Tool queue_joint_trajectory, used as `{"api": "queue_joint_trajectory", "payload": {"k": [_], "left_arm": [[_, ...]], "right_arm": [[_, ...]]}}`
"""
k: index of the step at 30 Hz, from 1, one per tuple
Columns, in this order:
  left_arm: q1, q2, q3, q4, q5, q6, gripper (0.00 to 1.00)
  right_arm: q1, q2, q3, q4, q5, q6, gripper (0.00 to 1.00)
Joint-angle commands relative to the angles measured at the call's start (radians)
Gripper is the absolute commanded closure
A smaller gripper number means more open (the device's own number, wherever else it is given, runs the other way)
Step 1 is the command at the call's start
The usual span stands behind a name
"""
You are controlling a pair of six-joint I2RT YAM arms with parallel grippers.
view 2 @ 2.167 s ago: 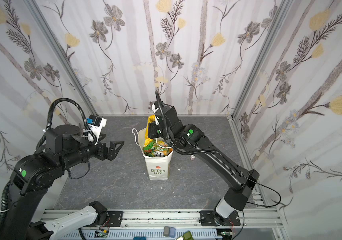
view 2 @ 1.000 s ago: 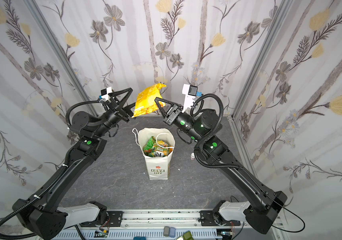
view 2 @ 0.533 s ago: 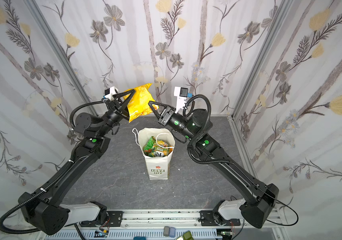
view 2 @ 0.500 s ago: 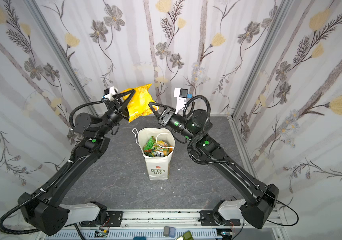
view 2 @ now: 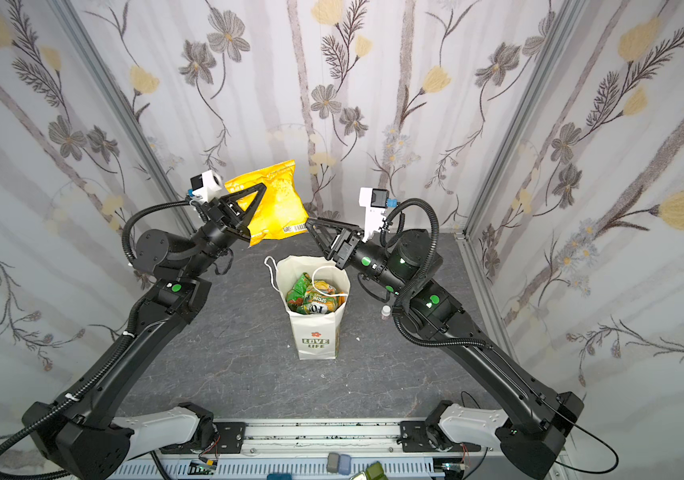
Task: Take the snacks out of the paper bag
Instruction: 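Pass the yellow packet from the right gripper to the left gripper, then lower the yellow packet beside the bag with left gripper while right withdraws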
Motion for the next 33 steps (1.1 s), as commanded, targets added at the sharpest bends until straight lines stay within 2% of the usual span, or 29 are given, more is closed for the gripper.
{"api": "queue_joint_trajectory", "payload": {"k": [1,4,6,11,18,22,26,33], "left_arm": [[0.021,-0.013,0.046,-0.101,0.018,0.17,0.86],[0.057,0.006,0.113,-0.186,0.058,0.264,0.86],[0.083,0.021,0.152,-0.241,0.064,0.33,0.86],[0.141,0.039,0.205,-0.415,-0.017,0.546,0.86],[0.231,0.095,0.187,-0.531,-0.181,0.681,0.87],[0.288,0.125,0.131,-0.542,-0.232,0.678,0.87],[0.354,0.171,0.083,-0.536,-0.23,0.647,0.87],[0.476,0.325,0.045,-0.446,-0.096,0.526,0.87]], "right_arm": [[0.0,-0.039,-0.016,-0.03,0.072,-0.089,0.31],[-0.002,-0.103,-0.076,-0.003,0.12,-0.124,0.1],[-0.005,-0.145,-0.125,0.028,0.149,-0.14,0.02],[-0.008,-0.23,-0.223,0.065,0.218,-0.176,0.01],[-0.011,-0.278,-0.27,0.016,0.274,-0.179,0.01],[-0.011,-0.291,-0.287,0.005,0.295,-0.179,0.01],[-0.011,-0.292,-0.291,-0.01,0.309,-0.178,0.01],[-0.012,-0.283,-0.299,-0.012,0.32,-0.184,0.01]]}}
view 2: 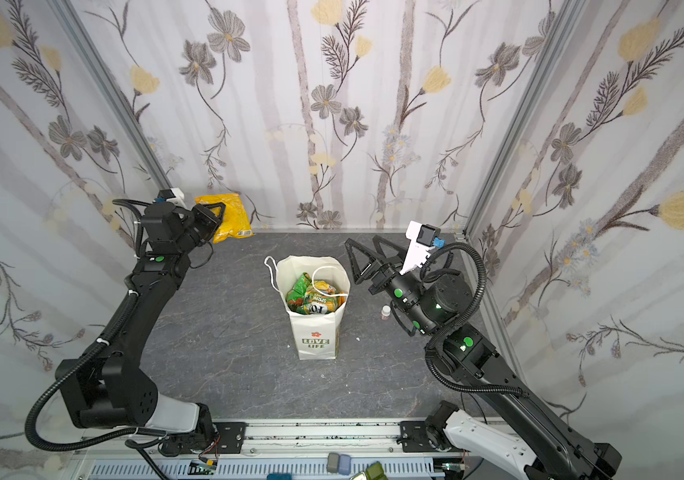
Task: Take the snacks out of the paper bag
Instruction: 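Lower the yellow packet beside the bag with left gripper while right withdraws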
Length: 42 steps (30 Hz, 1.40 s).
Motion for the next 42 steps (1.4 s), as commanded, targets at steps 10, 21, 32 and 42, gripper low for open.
{"api": "queue_joint_trajectory", "payload": {"k": [10,21,32,42], "left_arm": [[0.126,0.34,0.109,0.156,0.205,-0.083,0.88],[0.157,0.622,0.381,-0.145,0.148,0.214,0.88],[0.162,0.801,0.479,-0.233,0.144,0.304,0.83],[0.174,0.865,0.592,-0.434,0.079,0.4,0.52]], "right_arm": [[-0.004,0.02,0.0,-0.012,0.007,-0.024,0.01],[-0.022,0.035,0.002,-0.018,0.006,-0.037,0.01],[-0.032,0.106,0.031,-0.007,-0.052,-0.022,0.01],[-0.034,0.102,0.054,-0.046,-0.053,-0.009,0.01]]}}
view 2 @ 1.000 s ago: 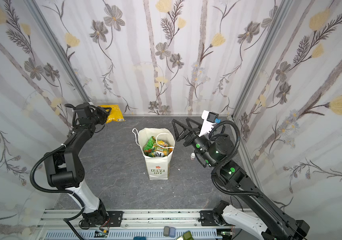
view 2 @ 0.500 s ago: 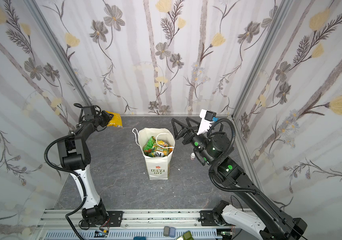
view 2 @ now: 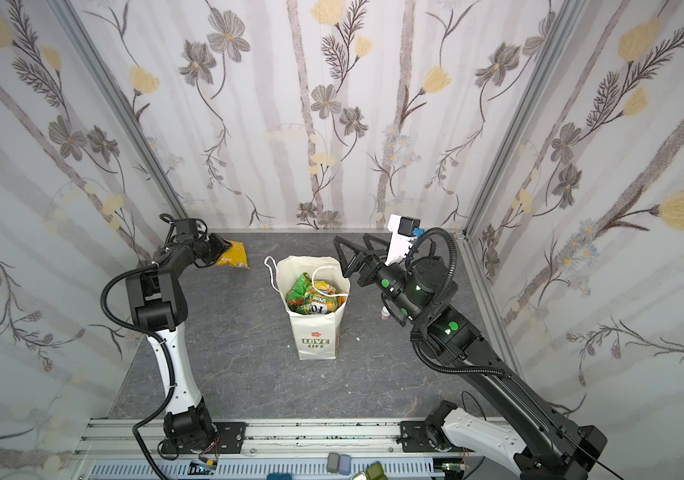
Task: Take the snacks out of the paper bag
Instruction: 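Lower the yellow packet beside the bag with left gripper while right withdraws, then move both grippers back over the bag toward the remaining snacks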
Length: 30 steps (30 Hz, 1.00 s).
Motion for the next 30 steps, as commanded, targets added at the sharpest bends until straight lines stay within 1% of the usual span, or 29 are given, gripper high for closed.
{"api": "queue_joint_trajectory", "payload": {"k": [1,3,7,10,12,14,16,21,25,30], "left_arm": [[0.001,0.002,0.032,-0.1,-0.053,0.066,0.49],[0.001,-0.007,0.05,-0.141,-0.087,0.099,0.42],[0.002,-0.012,0.121,-0.277,-0.21,0.194,0.29],[0.002,-0.021,0.16,-0.343,-0.276,0.256,0.14],[0.002,-0.042,0.161,-0.361,-0.314,0.273,0.08],[0.0,-0.071,0.157,-0.375,-0.33,0.275,0.06],[-0.005,-0.126,0.13,-0.366,-0.319,0.269,0.06],[-0.051,-0.33,0.017,-0.302,-0.231,0.212,0.05],[-0.116,-0.504,-0.065,-0.265,-0.159,0.182,0.05],[-0.203,-0.685,-0.108,-0.262,-0.087,0.186,0.04]], "right_arm": [[0.0,-0.011,0.008,-0.002,-0.002,0.014,0.01],[-0.001,-0.019,0.007,-0.006,0.001,0.016,0.01],[0.0,-0.032,0.02,-0.031,0.008,0.029,0.01],[0.0,-0.038,0.047,-0.082,0.022,0.04,0.01],[-0.001,-0.041,0.055,-0.102,0.03,0.039,0.01],[0.0,-0.046,0.057,-0.114,0.036,0.037,0.01],[0.0,-0.042,0.062,-0.128,0.037,0.029,0.01],[-0.002,-0.002,0.116,-0.186,0.02,-0.024,0.01],[-0.003,0.078,0.229,-0.301,-0.027,-0.089,0.01],[-0.002,0.192,0.374,-0.448,-0.134,-0.153,0.03]]}}
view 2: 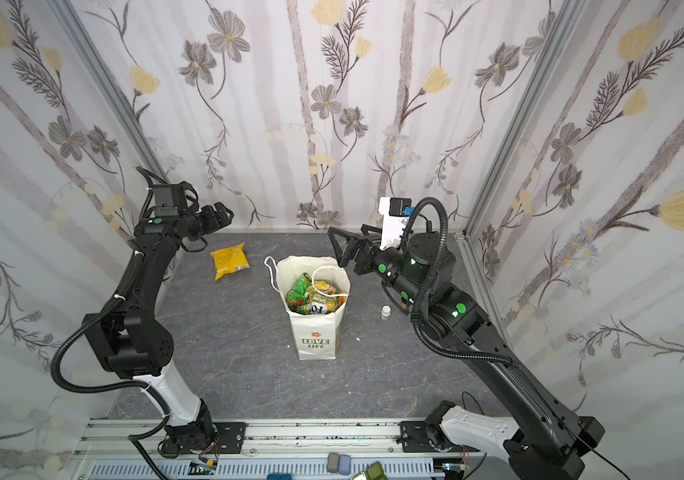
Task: Take the snacks out of the paper bag
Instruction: 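Move both grippers back over the bag toward the remaining snacks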
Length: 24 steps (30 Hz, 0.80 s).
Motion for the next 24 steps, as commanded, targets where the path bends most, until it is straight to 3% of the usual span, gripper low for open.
{"api": "queue_joint_trajectory", "payload": {"k": [1,9,16,24], "left_arm": [[-0.044,-0.099,-0.028,0.033,0.076,-0.007,0.04],[-0.218,-0.402,-0.152,0.001,0.124,0.145,0.03],[-0.395,-0.621,-0.228,-0.155,0.039,0.281,0.03],[-0.561,-0.738,-0.225,-0.395,-0.075,0.429,0.02]], "right_arm": [[0.002,0.063,0.075,-0.136,-0.106,-0.066,0.03],[0.031,0.276,0.282,-0.35,-0.226,-0.077,0.17],[0.069,0.486,0.448,-0.513,-0.207,-0.078,0.28],[0.108,0.635,0.549,-0.588,-0.14,-0.064,0.39]]}}
